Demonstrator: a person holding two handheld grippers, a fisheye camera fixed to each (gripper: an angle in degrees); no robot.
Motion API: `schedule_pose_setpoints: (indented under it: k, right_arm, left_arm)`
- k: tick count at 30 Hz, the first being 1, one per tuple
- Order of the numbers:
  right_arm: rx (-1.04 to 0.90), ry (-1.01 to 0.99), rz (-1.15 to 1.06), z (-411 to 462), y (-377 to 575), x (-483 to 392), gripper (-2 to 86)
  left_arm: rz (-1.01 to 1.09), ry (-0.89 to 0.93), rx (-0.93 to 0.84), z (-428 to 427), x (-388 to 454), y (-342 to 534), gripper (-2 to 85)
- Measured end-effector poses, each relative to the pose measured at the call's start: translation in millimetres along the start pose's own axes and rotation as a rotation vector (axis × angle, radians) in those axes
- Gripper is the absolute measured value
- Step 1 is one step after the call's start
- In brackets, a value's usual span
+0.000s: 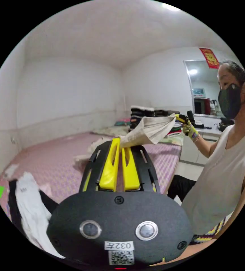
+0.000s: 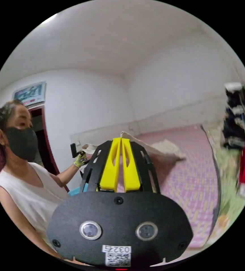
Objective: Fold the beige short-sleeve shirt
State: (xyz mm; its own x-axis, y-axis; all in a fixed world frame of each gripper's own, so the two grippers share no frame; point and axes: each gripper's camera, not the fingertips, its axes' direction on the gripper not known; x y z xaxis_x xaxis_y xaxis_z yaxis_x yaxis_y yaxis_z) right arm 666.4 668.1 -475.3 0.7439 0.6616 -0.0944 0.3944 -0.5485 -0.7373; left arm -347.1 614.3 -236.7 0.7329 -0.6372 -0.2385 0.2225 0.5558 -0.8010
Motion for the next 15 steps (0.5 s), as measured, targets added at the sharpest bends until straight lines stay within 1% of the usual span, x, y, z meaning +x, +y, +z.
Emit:
schedule_pose_setpoints:
  k: [1,3,5,7,9,11,13,15]
  right_arm:
    - [-0.029,0.015,0.046,7,17,9,-1.0]
    - [-0.097,0.039,0.258,25,73,41,-1.0]
    - [-0.124,0.054,0.335,33,98,49,-0.9]
    - [-0.155,0.101,0.374,39,111,47,-0.8]
    - [-0.159,0.079,0.432,45,120,47,-0.4]
    - [-0.165,0.071,0.452,48,120,45,0.4]
    - [-0.178,0.083,0.465,49,115,43,5.5]
    - [-0.168,0.049,0.492,45,105,42,8.3]
  left_arm:
    - [-0.054,0.031,-0.04,12,-5,17,-0.9]
    - [-0.263,0.161,-0.146,47,-23,73,-0.8]
    - [-0.337,0.194,-0.199,58,-25,95,-0.6]
    - [-0.358,0.215,-0.278,63,-22,97,-0.2]
    - [-0.352,0.168,-0.373,61,-15,87,1.8]
    - [-0.375,0.134,-0.398,53,-16,78,4.5]
    - [-0.365,0.175,-0.401,40,-17,71,6.5]
    - [-0.326,0.195,-0.332,11,-13,64,7.2]
